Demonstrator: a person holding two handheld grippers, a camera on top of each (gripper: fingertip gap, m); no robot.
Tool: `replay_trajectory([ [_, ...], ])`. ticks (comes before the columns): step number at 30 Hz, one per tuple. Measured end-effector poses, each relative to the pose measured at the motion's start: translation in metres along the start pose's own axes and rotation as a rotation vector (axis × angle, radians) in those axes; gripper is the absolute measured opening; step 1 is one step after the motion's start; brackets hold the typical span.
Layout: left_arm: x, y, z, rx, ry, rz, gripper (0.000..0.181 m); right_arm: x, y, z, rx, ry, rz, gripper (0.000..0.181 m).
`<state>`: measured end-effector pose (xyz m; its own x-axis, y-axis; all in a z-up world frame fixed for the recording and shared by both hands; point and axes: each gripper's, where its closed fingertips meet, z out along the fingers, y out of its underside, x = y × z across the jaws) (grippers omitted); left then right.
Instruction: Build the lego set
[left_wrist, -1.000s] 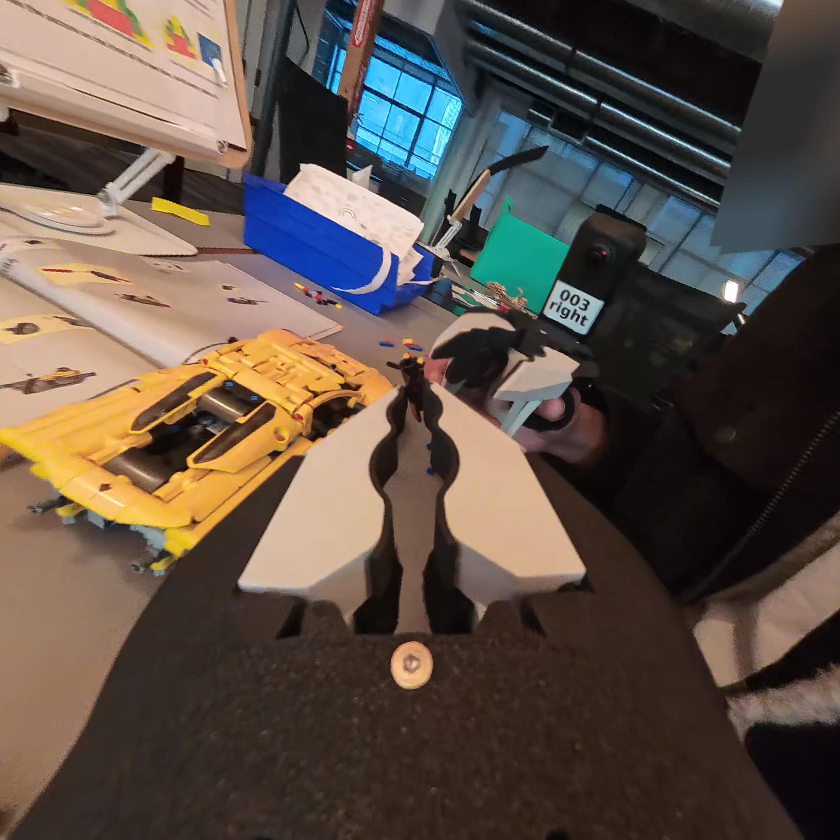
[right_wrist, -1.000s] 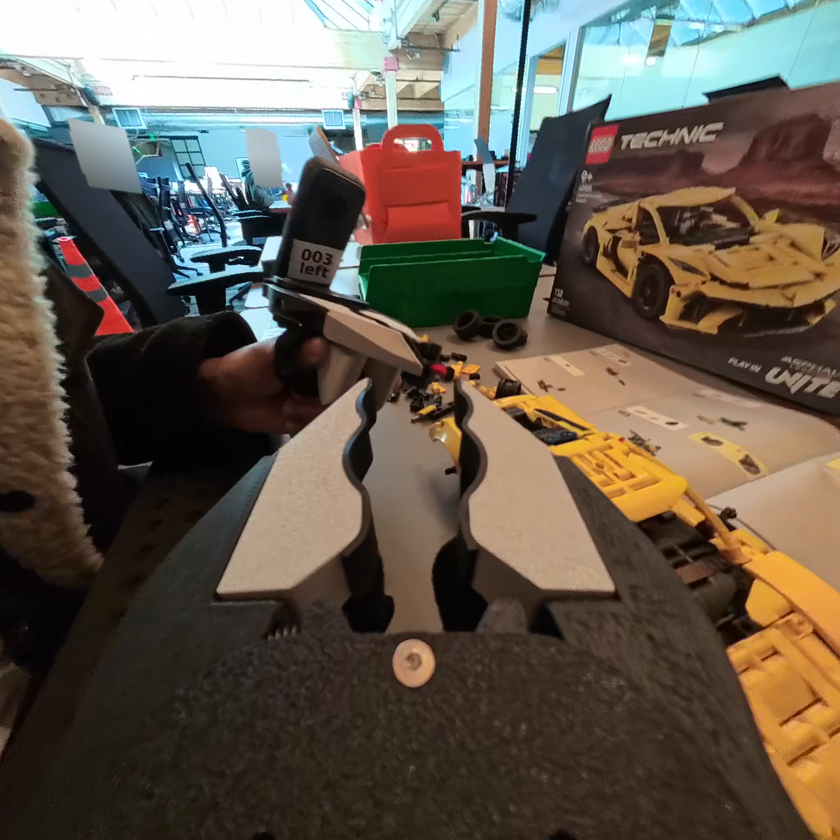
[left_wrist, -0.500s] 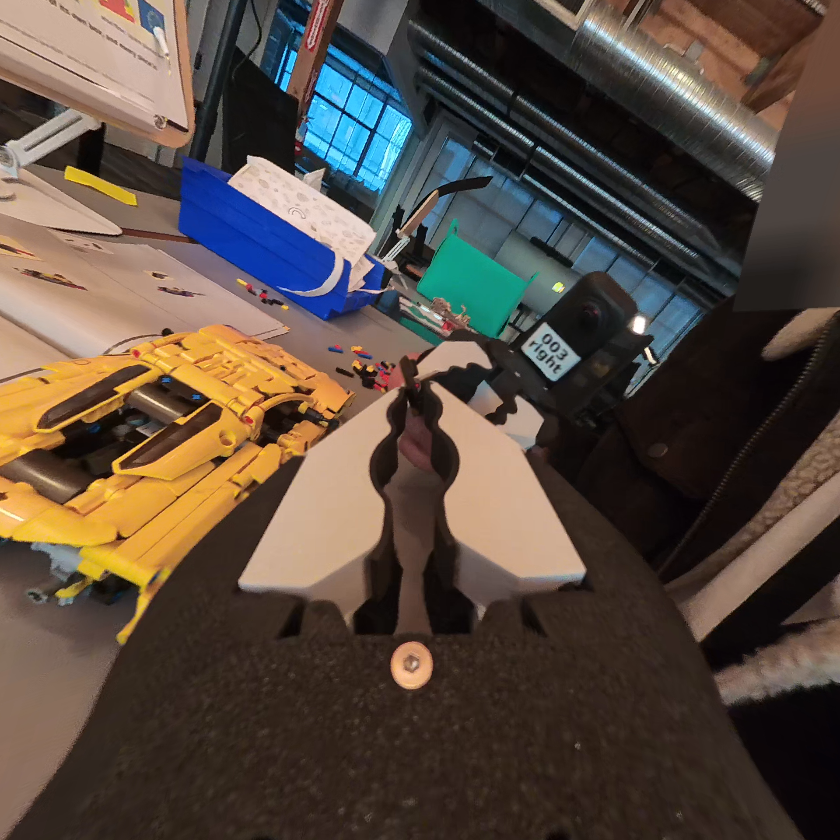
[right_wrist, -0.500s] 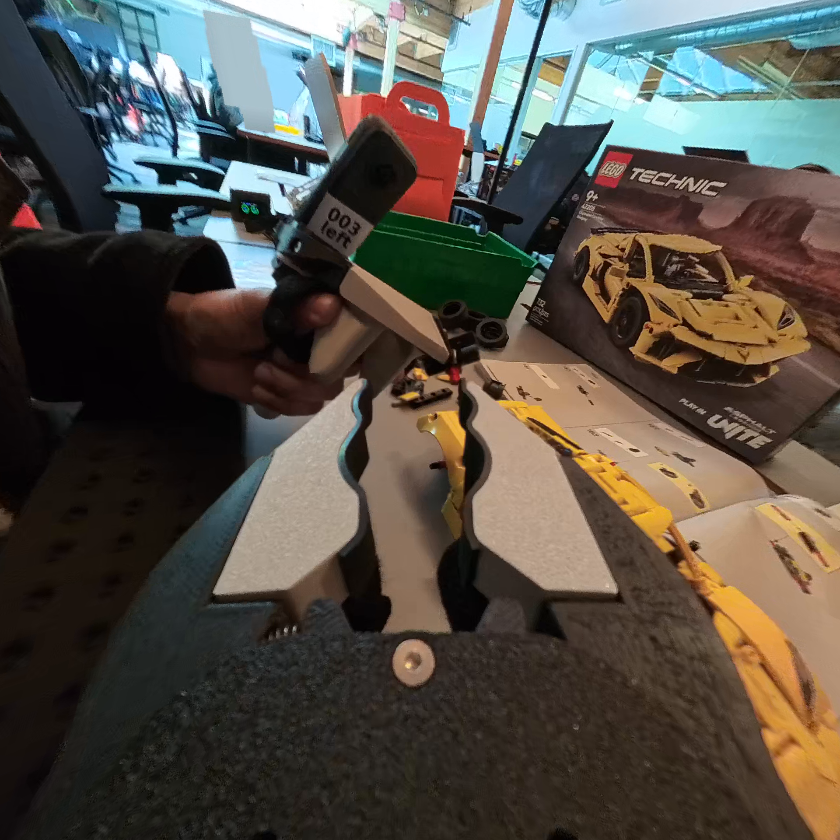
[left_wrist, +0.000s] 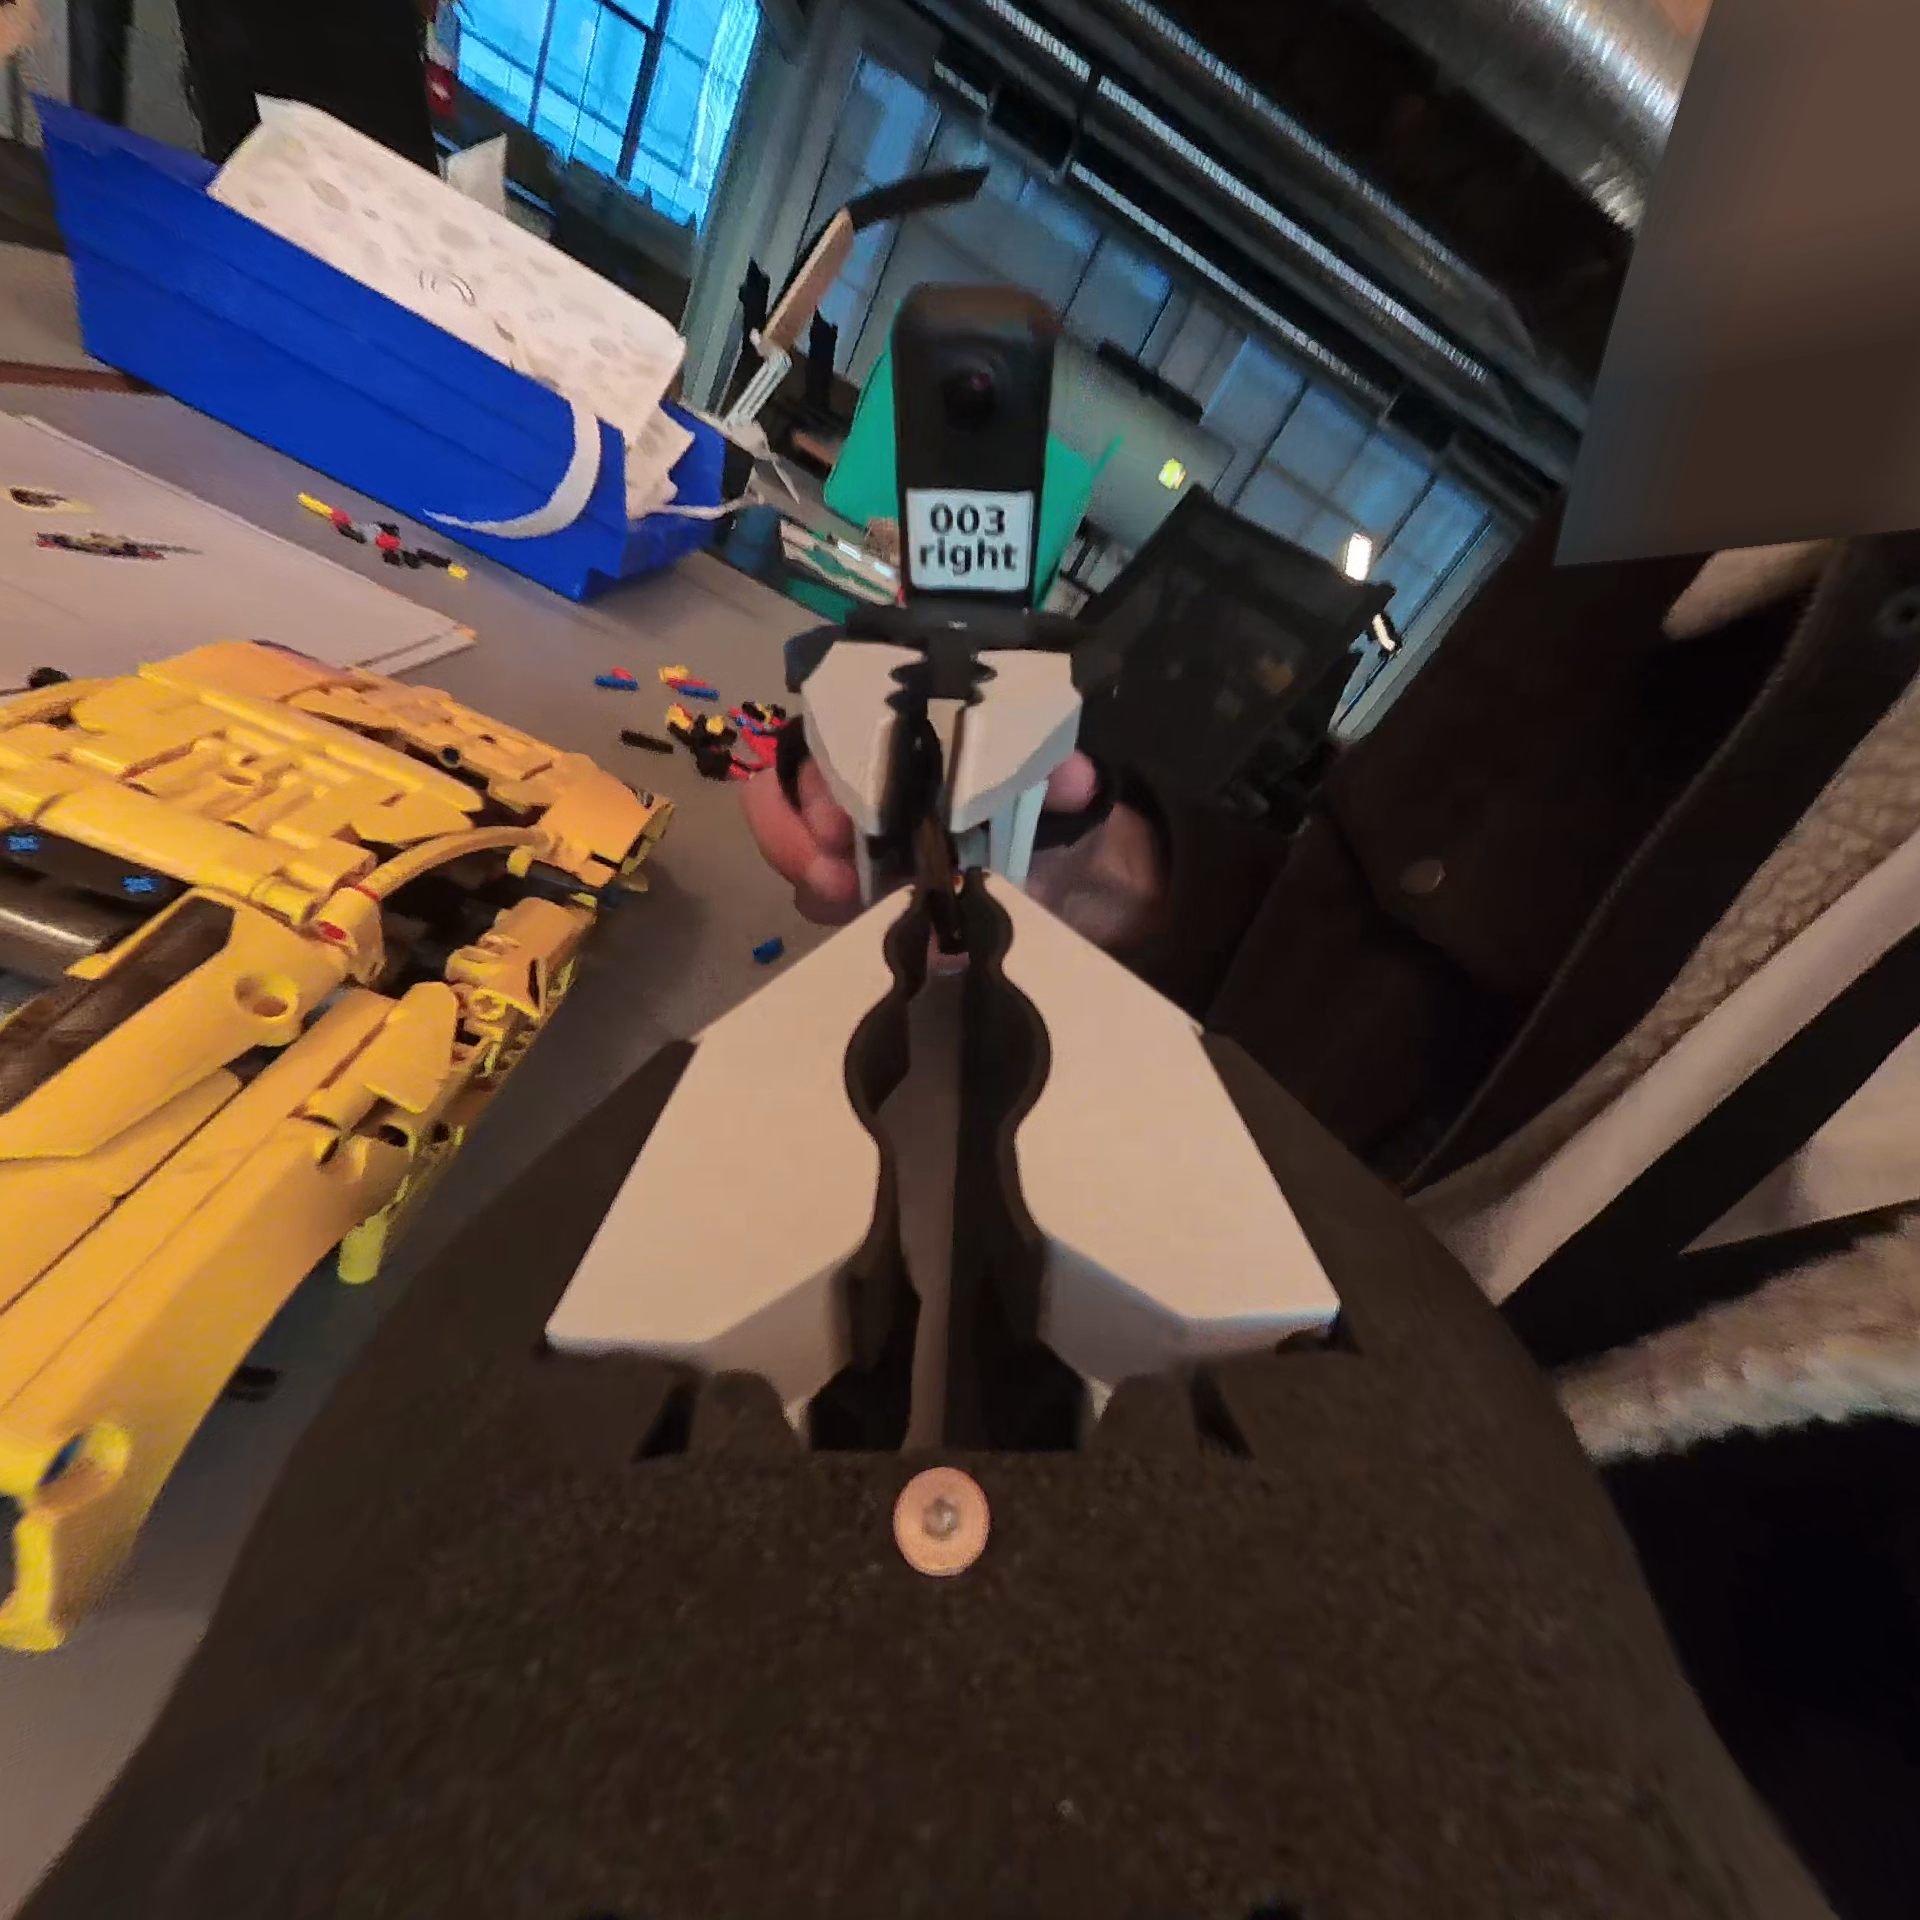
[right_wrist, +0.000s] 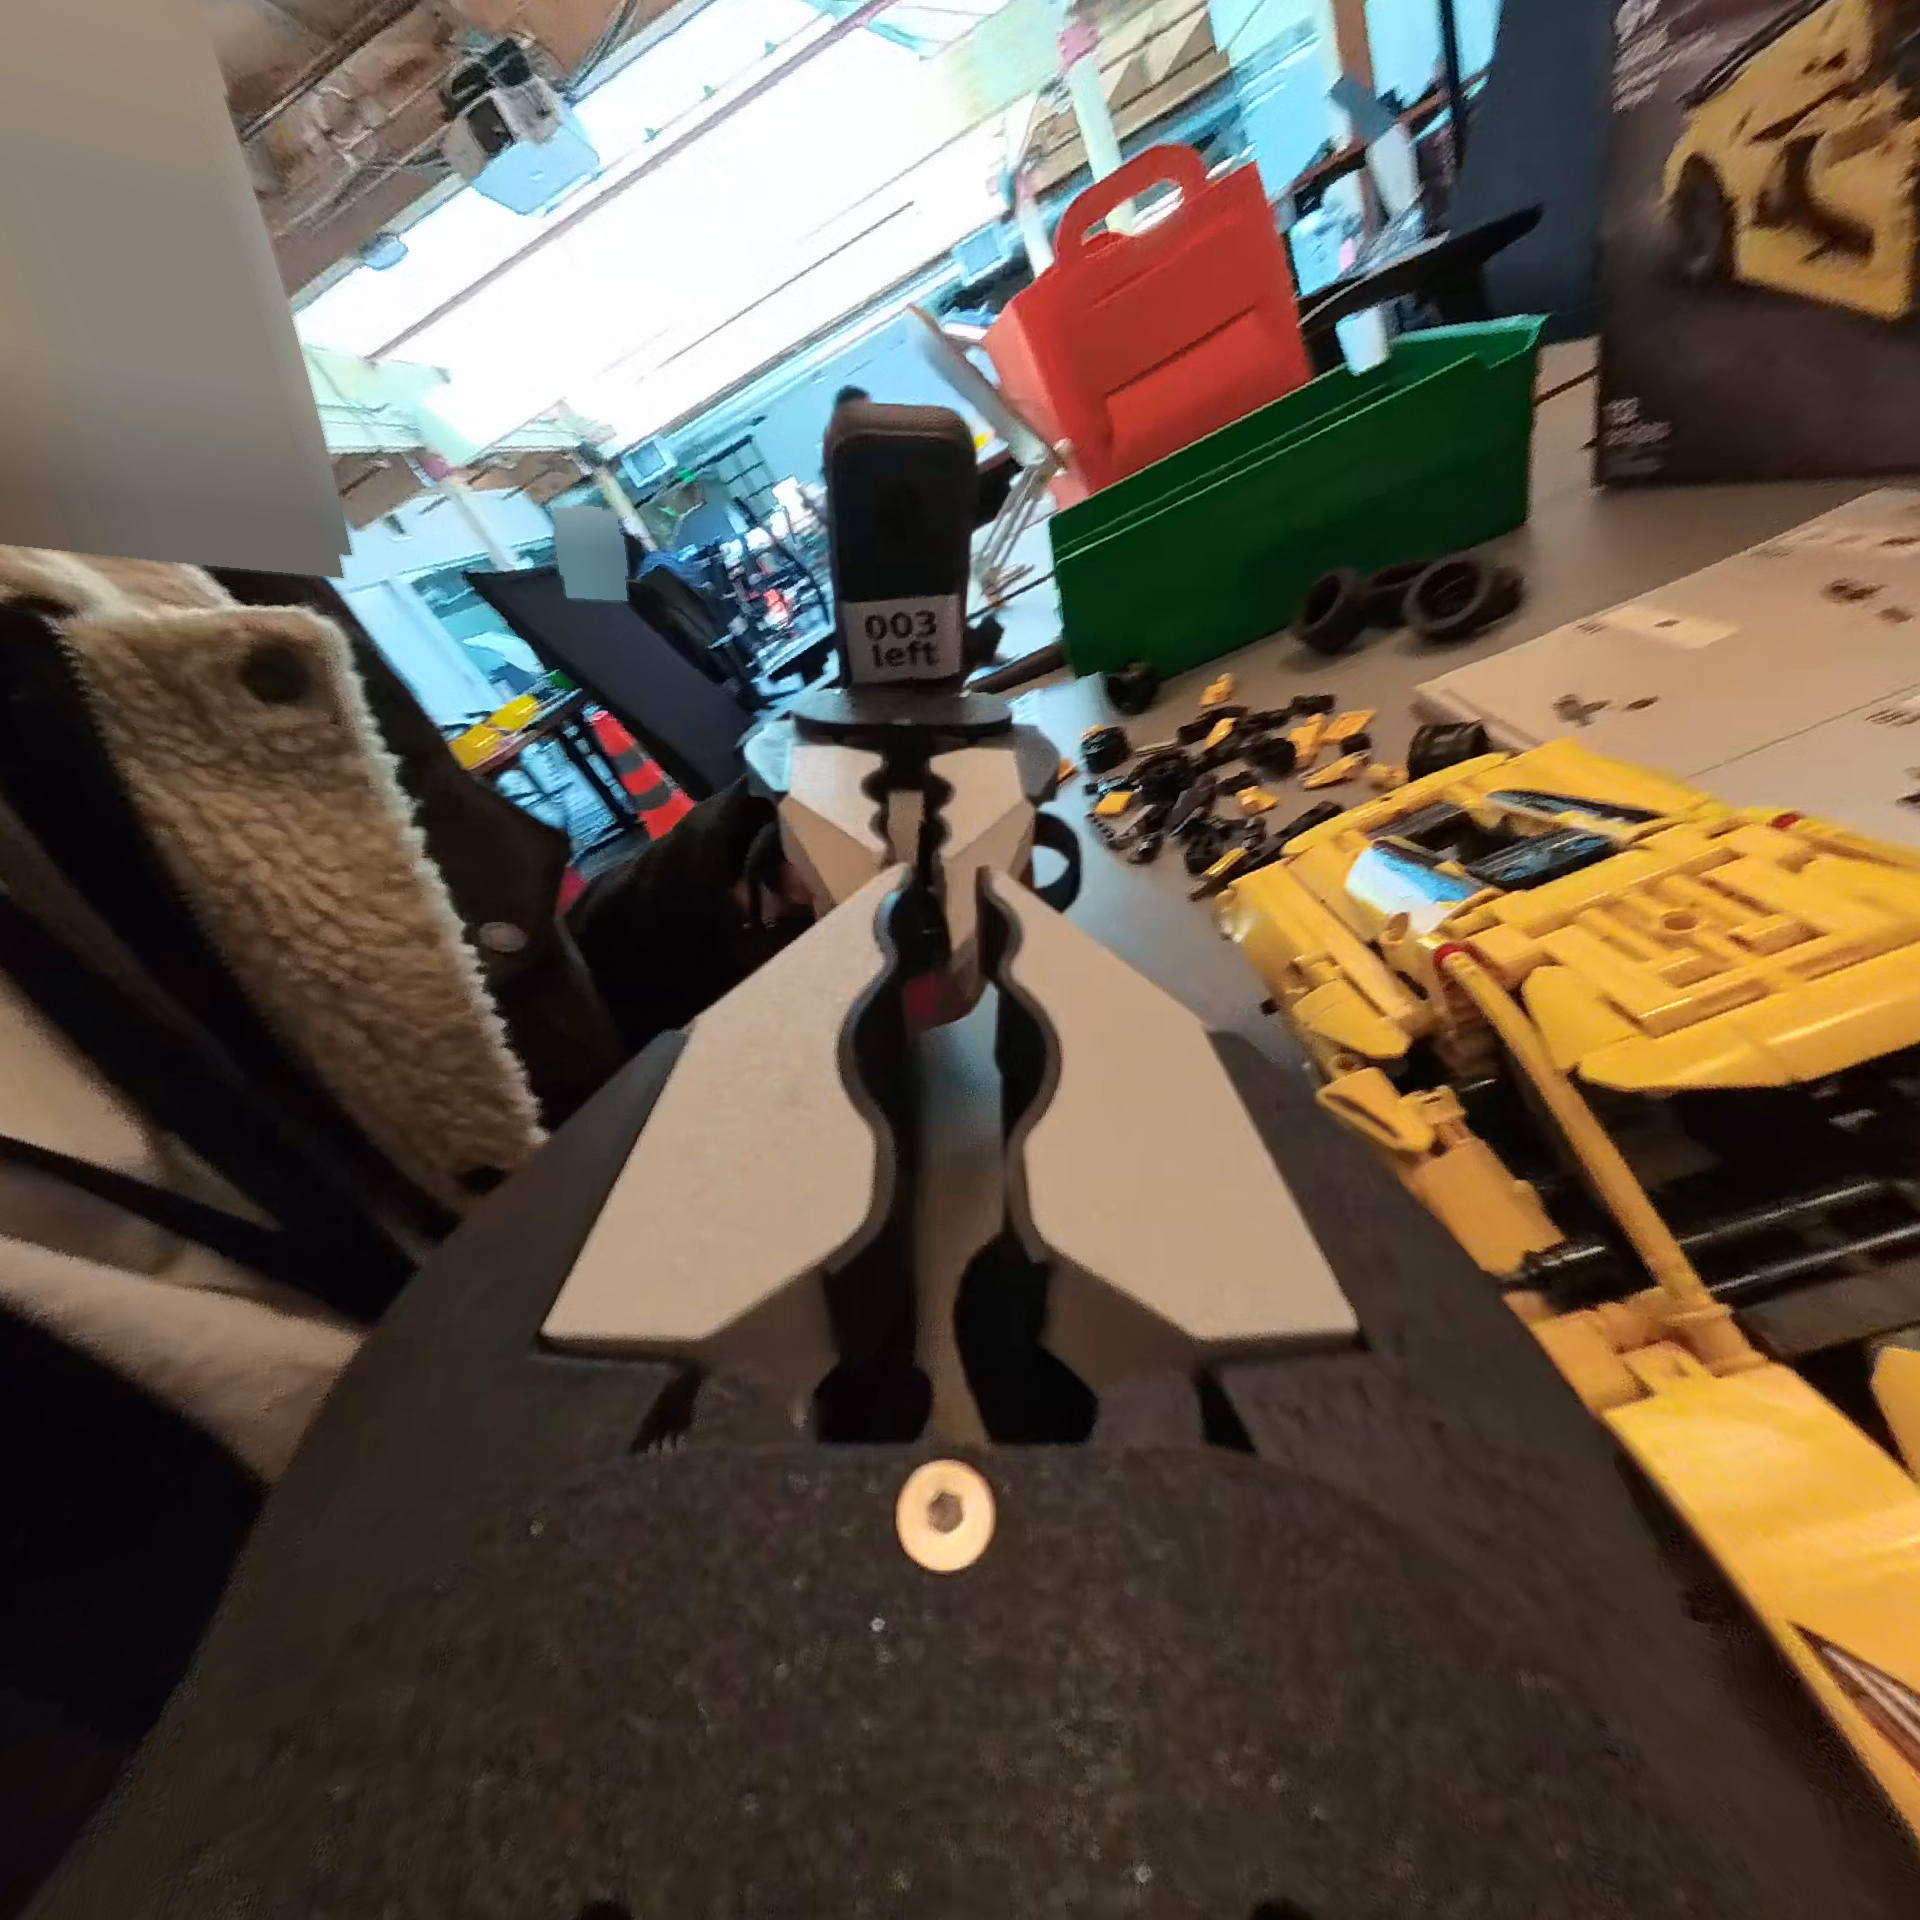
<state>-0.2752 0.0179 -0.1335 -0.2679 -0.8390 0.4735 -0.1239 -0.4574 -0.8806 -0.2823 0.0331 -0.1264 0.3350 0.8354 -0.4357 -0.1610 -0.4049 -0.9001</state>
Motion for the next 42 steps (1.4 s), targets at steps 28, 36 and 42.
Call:
replay_trajectory([
  [28, -0.019, -0.017, -0.002, 0.197, 0.134, -0.423, 0.02, 0.019, -0.01, 0.006, 0.07, 0.108, -0.011, 0.0],
  [36, -0.015, -0.015, 0.001, 0.164, 0.104, -0.348, 0.006, 0.018, -0.01, 0.007, 0.077, 0.091, 0.007, 0.0],
  [42, -0.022, -0.021, -0.014, 0.188, 0.009, -0.239, 0.006, 0.039, -0.025, -0.056, 0.004, 0.248, -0.125, 0.006],
])
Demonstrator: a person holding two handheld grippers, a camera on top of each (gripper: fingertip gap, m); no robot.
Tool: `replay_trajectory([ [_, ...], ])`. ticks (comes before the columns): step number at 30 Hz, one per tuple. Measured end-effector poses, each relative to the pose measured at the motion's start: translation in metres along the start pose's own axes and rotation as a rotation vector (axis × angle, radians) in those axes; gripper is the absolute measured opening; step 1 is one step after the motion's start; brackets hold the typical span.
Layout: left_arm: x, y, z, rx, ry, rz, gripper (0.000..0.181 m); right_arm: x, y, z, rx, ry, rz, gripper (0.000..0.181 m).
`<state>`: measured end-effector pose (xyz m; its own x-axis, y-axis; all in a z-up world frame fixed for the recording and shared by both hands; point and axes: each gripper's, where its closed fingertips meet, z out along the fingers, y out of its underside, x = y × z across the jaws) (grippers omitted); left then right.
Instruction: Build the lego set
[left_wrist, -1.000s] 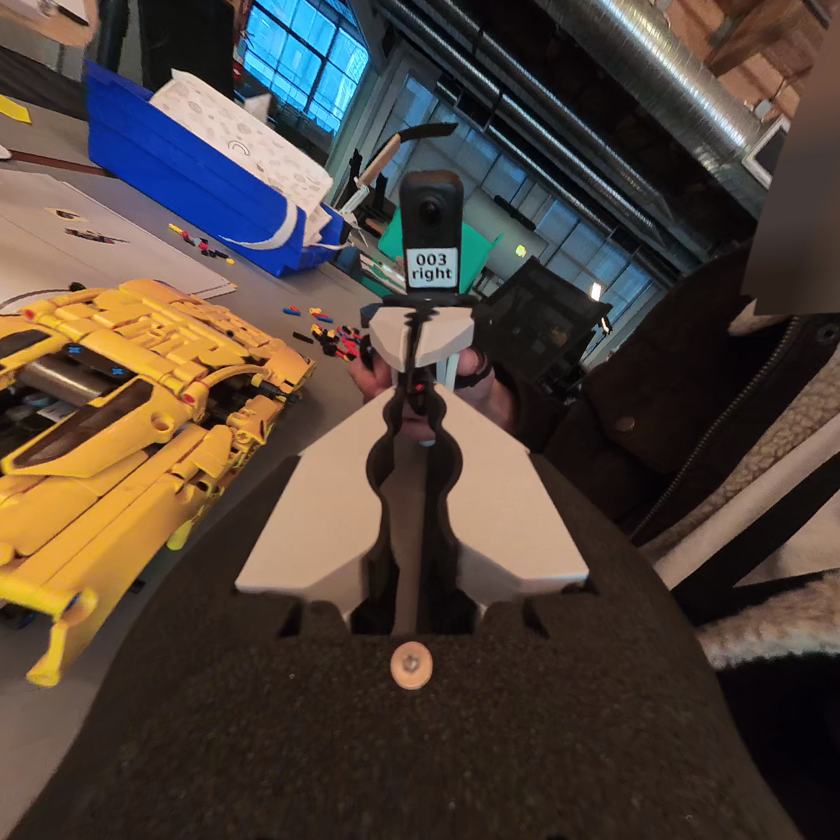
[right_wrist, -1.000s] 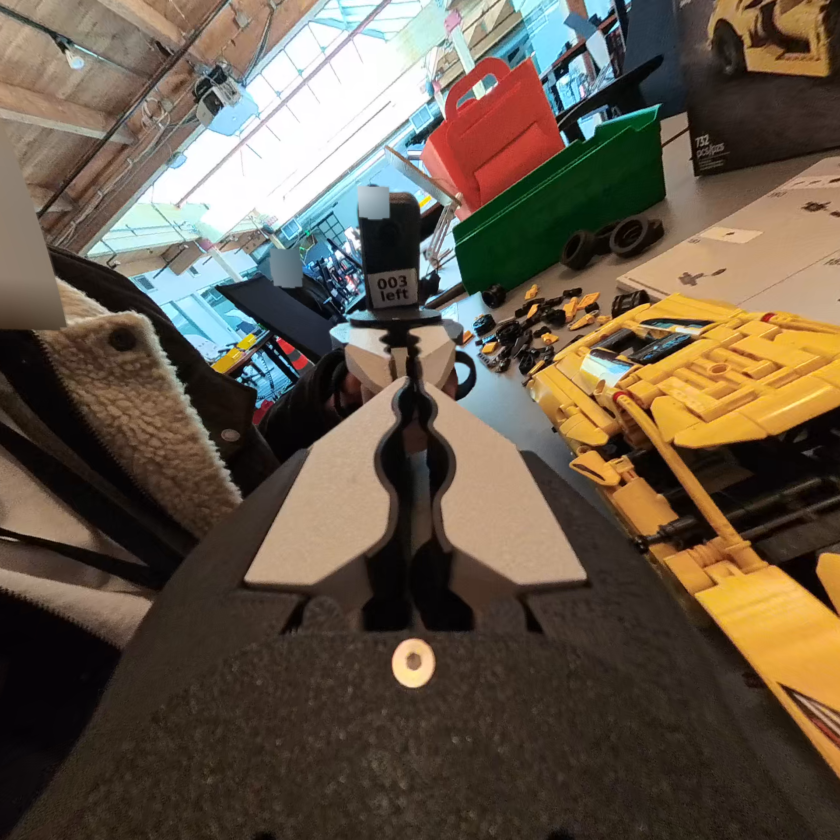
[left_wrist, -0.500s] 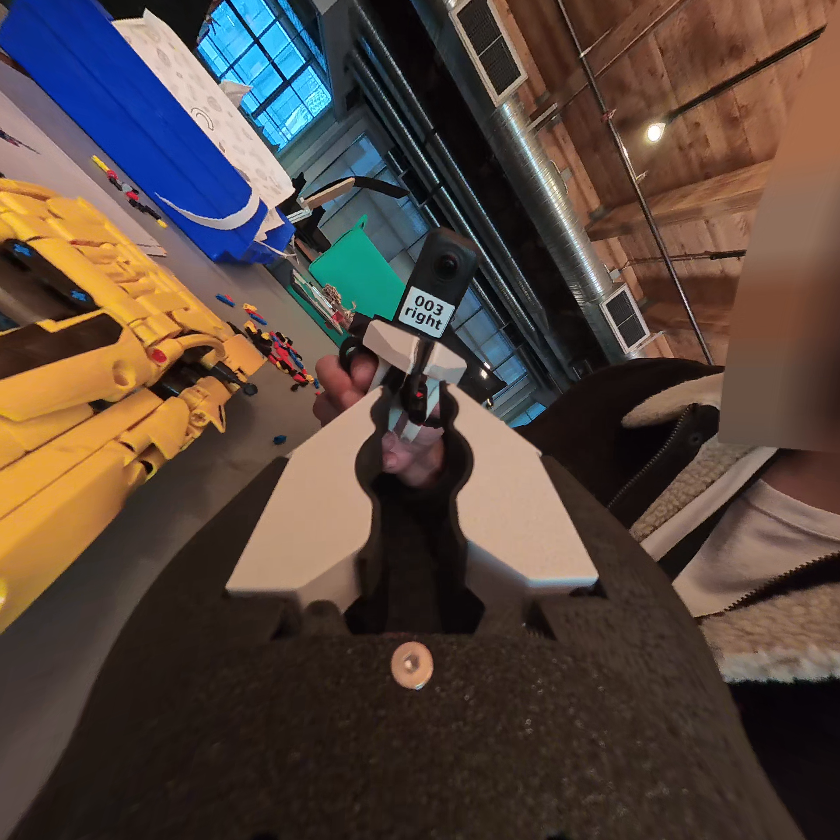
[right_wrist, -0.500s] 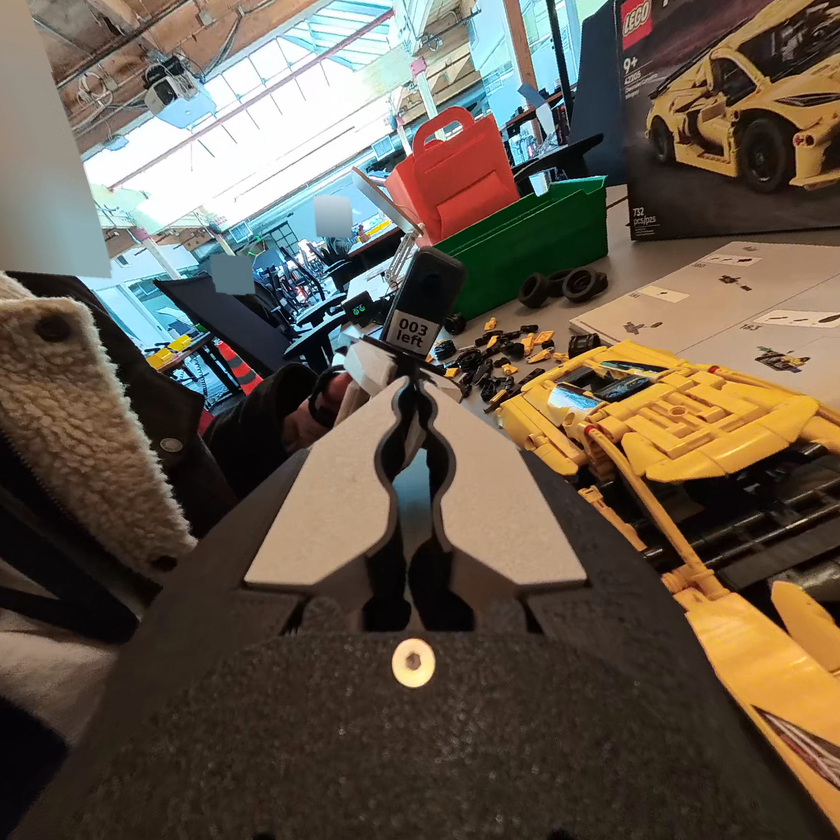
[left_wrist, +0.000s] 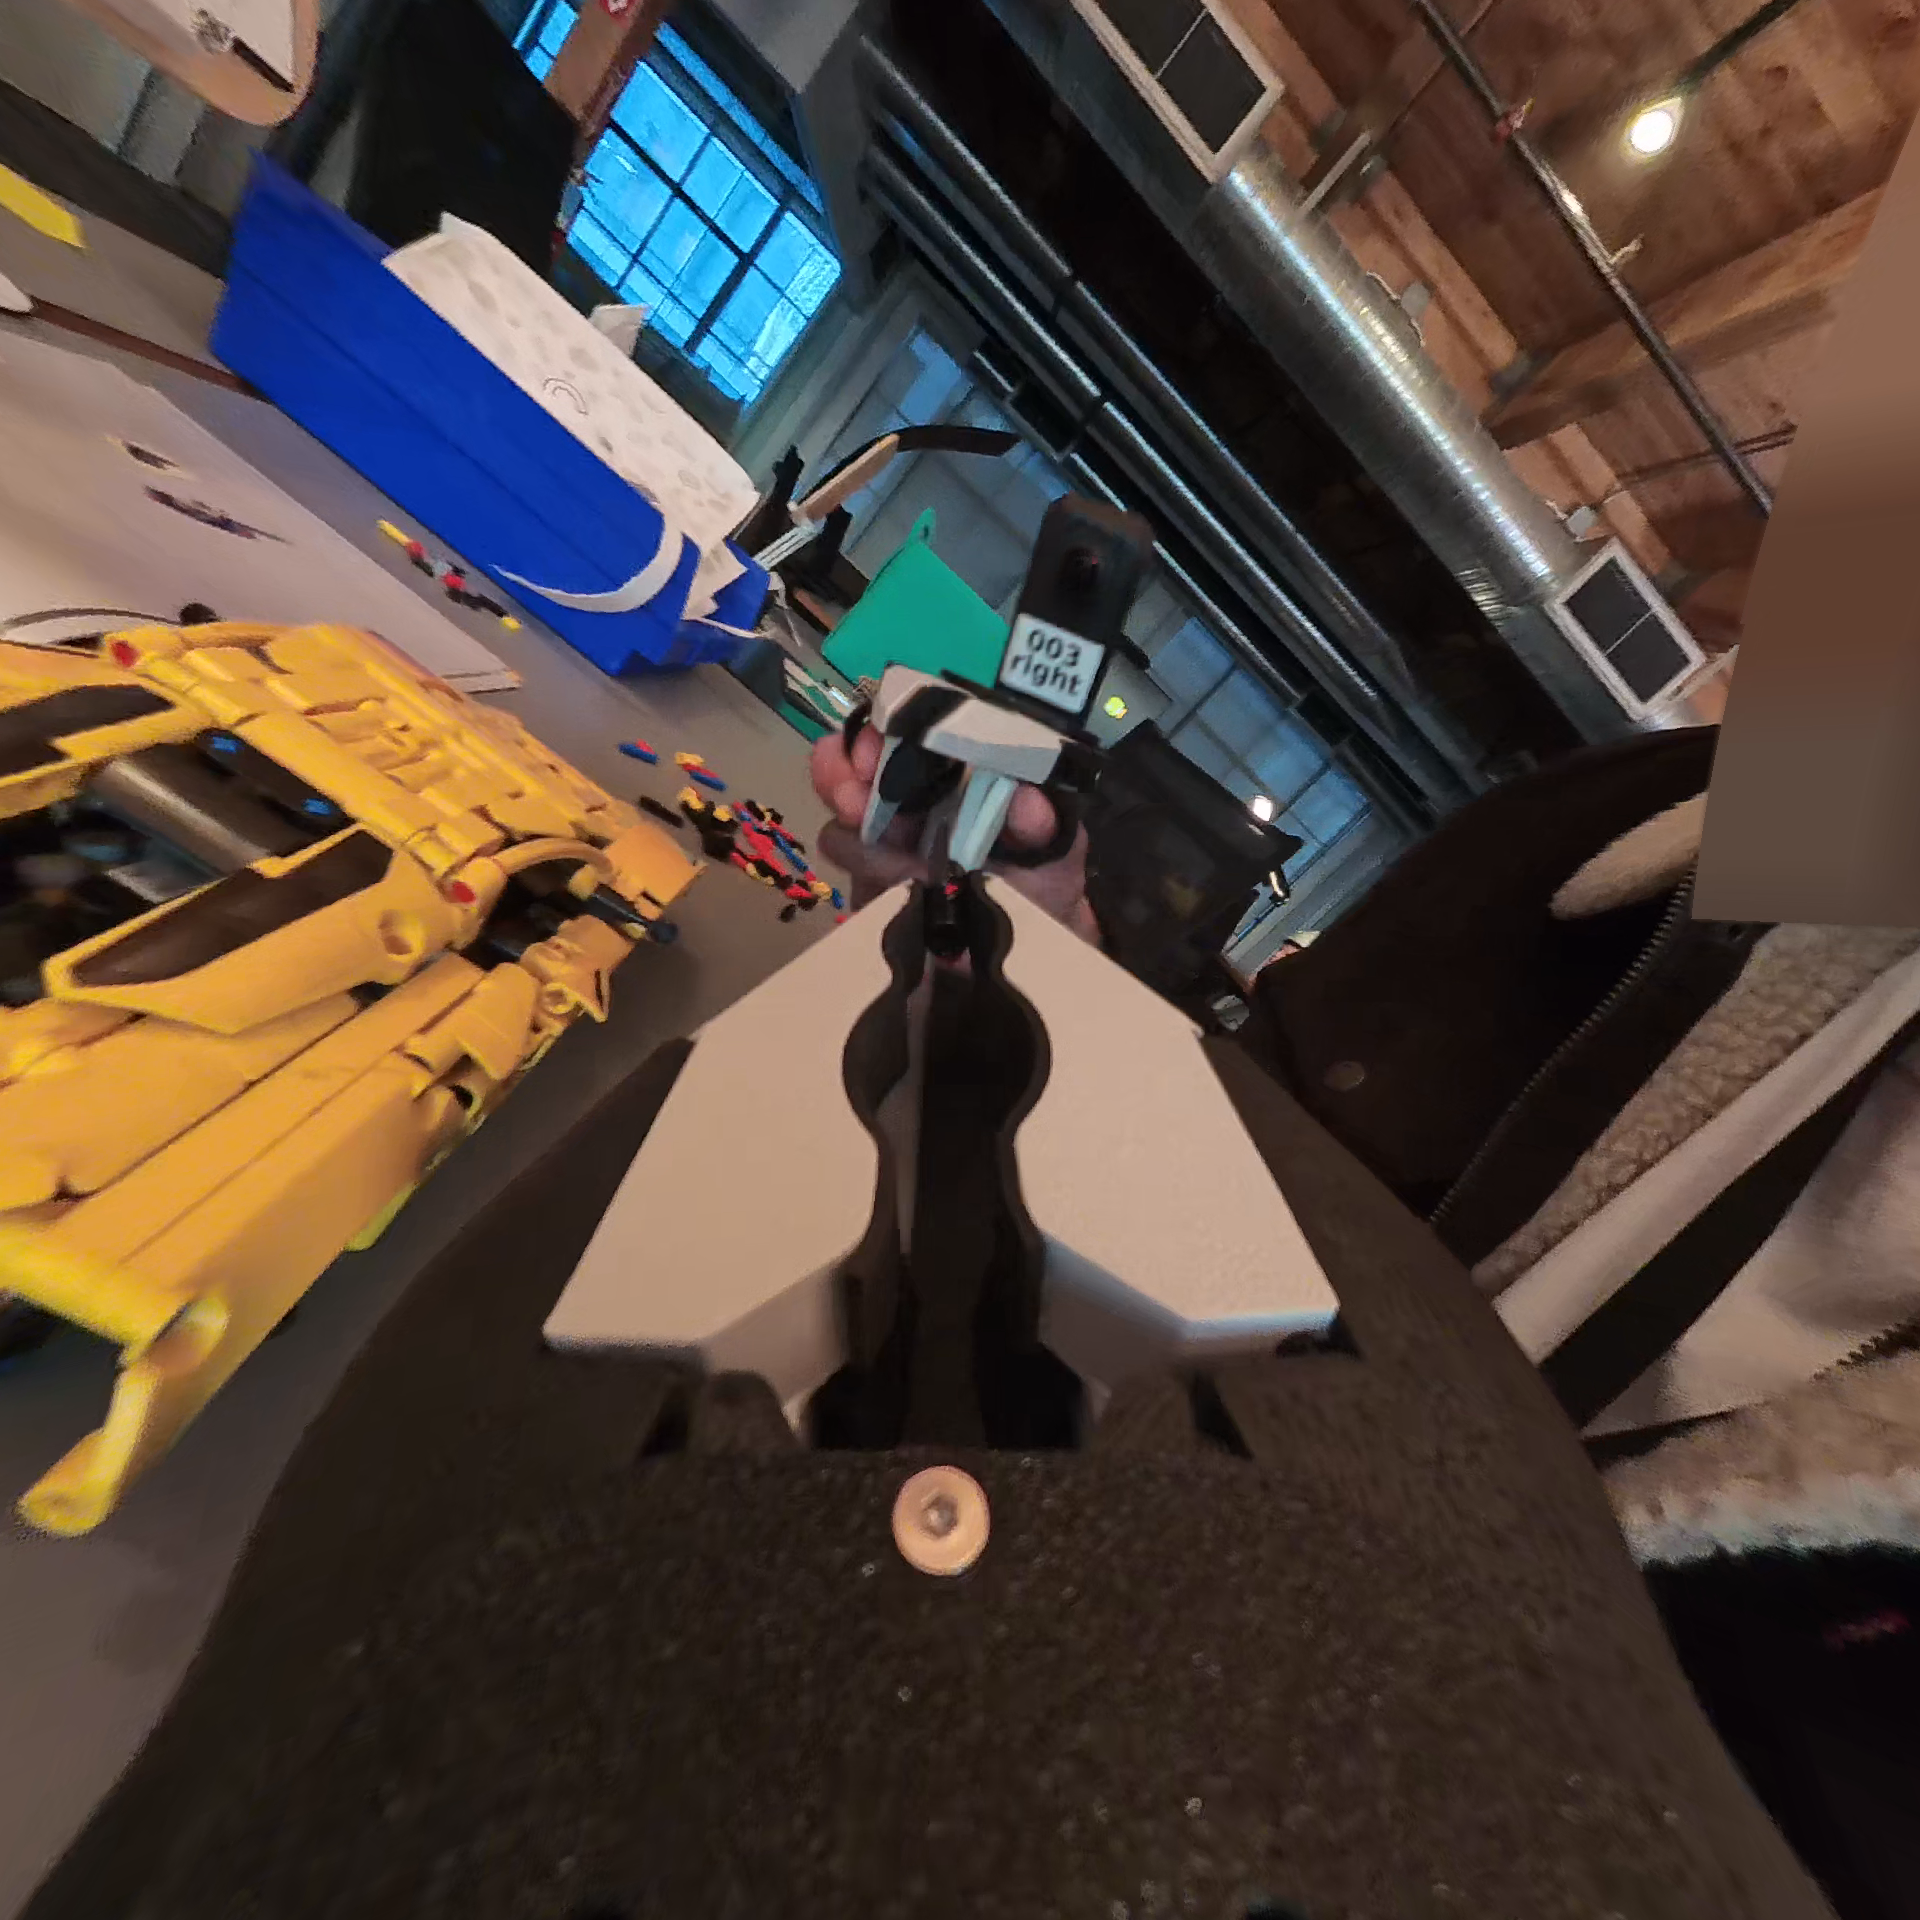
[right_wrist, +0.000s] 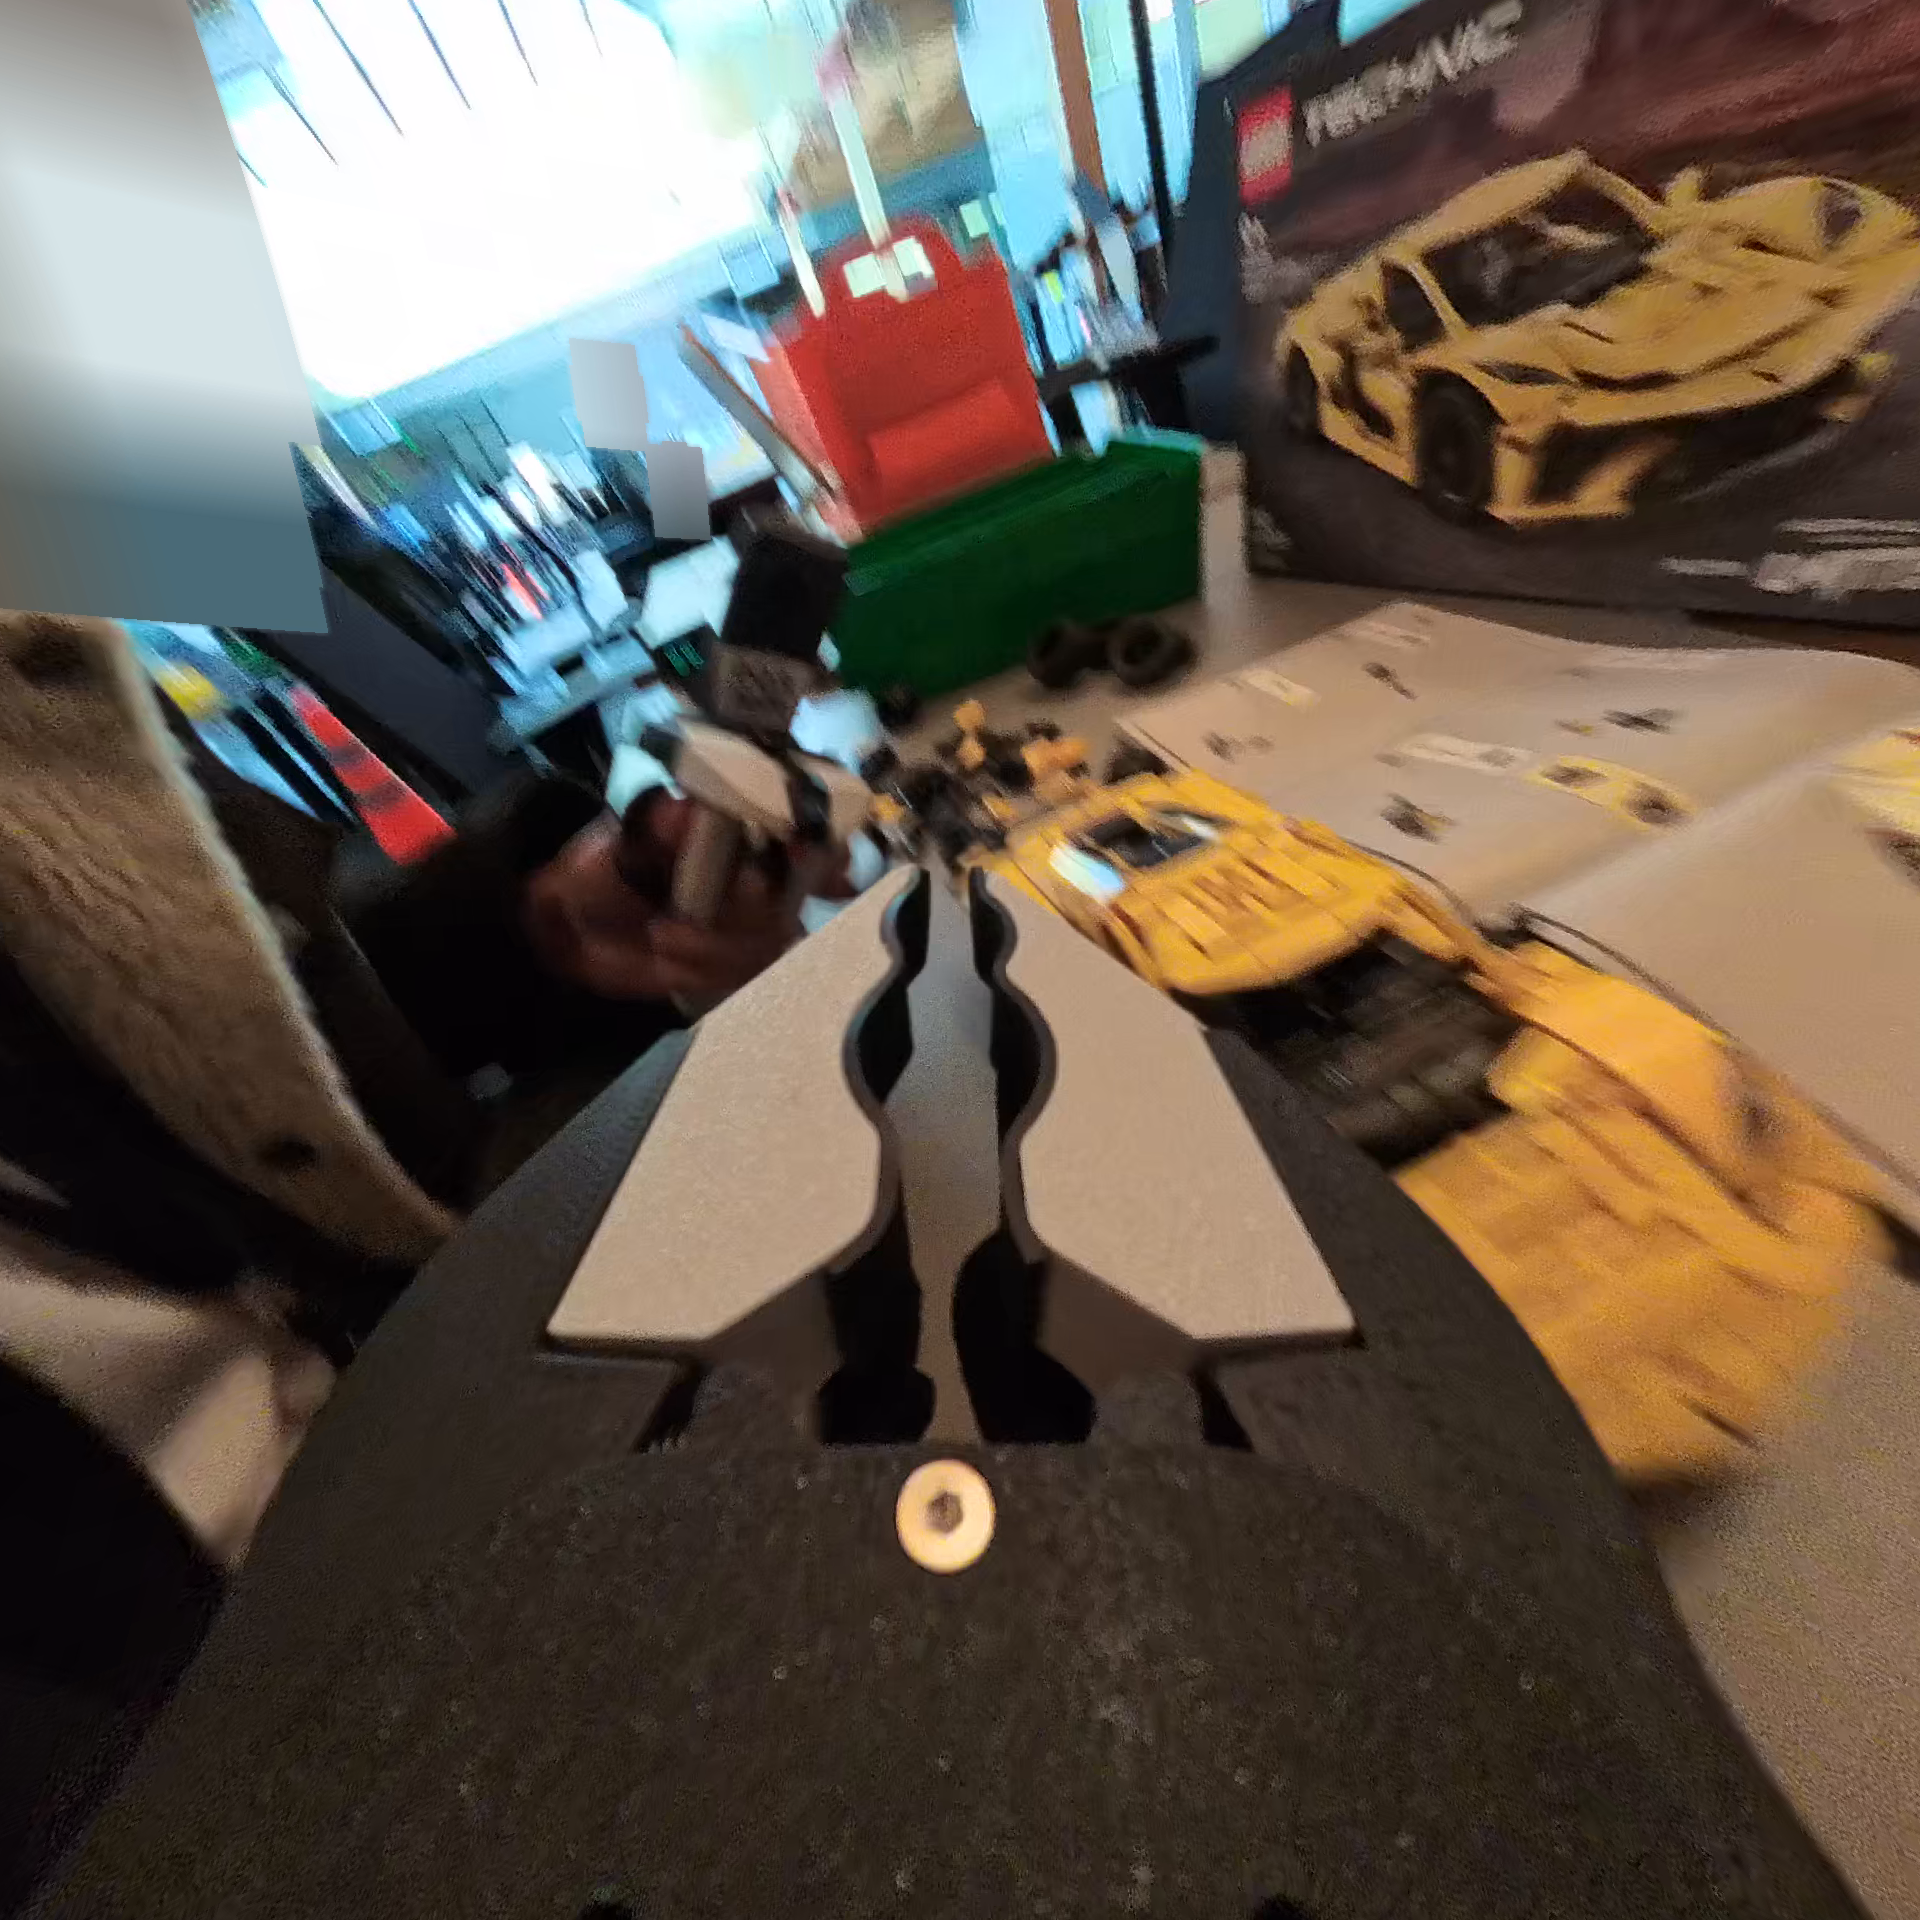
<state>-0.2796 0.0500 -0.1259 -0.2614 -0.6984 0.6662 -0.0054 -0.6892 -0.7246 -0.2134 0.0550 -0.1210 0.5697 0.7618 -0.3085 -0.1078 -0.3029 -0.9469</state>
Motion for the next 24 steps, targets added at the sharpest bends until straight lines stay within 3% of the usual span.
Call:
replay_trajectory([
  [4, -0.004, -0.001, -0.002, 0.005, -0.011, -0.02, 0.007, 0.019, 0.082, -0.046, -0.464, 0.078, -0.195, 0.02],
  [7, -0.005, 0.003, 0.0, -0.018, -0.009, -0.032, 0.007, 0.013, 0.118, -0.049, -0.56, 0.084, -0.212, 0.02],
  [17, -0.011, 0.02, 0.008, -0.12, -0.069, 0.028, 0.006, 0.017, 0.14, -0.032, -0.722, 0.138, -0.339, 0.012],
  [22, -0.011, 0.022, 0.009, -0.13, -0.07, 0.026, 0.007, 0.015, 0.137, -0.024, -0.696, 0.127, -0.355, 0.004],
  [24, -0.012, 0.021, 0.009, -0.124, -0.075, 0.028, 0.007, 0.006, 0.118, -0.01, -0.598, 0.105, -0.34, 0.004],
])
